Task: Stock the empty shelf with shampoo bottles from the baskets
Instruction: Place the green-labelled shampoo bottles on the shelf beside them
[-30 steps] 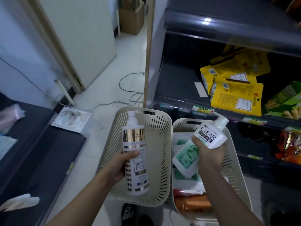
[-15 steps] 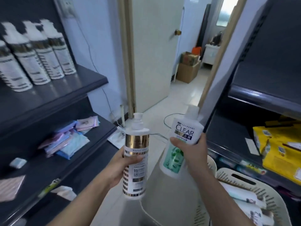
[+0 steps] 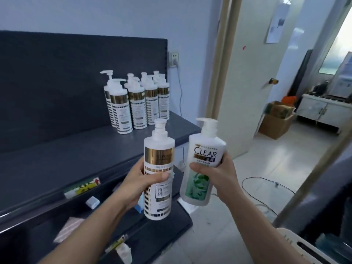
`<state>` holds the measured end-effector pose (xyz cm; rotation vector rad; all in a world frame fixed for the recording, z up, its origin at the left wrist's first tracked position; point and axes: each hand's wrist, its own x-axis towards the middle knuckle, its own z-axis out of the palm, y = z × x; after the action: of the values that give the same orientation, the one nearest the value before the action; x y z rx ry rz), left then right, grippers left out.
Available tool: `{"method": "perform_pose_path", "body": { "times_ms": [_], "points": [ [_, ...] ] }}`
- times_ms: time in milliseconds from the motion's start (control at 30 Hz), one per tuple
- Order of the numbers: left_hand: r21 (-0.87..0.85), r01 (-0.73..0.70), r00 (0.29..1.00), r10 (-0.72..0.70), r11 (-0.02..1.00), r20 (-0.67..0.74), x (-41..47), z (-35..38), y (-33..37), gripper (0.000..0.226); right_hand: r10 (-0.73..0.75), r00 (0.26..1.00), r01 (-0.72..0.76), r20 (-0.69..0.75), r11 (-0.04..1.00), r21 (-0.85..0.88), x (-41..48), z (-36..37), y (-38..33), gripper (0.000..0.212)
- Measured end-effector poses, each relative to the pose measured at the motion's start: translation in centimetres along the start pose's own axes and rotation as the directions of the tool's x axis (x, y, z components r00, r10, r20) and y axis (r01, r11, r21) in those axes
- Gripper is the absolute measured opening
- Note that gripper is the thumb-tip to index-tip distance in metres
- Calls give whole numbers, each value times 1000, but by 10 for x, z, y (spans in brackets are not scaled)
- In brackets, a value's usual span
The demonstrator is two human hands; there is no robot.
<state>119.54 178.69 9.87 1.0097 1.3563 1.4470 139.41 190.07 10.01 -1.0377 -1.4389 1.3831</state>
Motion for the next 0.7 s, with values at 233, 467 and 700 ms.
{"method": "perform_pose_path", "body": {
  "times_ms": [233, 467, 700],
  "points": [
    [-11, -105, 991, 104, 994, -83, 30, -74, 37, 76, -91, 987, 91, 132, 996, 8, 47, 78, -28, 72],
    [-11, -183, 966, 177, 983, -190, 69, -107, 57, 77, -150, 970, 157, 190, 987, -22, 94, 113, -47, 64],
    [9, -196, 934, 189, 981, -302, 110, -124, 60, 77, -188, 922, 206, 339, 978, -17, 157, 135, -49, 71]
  ]
}}
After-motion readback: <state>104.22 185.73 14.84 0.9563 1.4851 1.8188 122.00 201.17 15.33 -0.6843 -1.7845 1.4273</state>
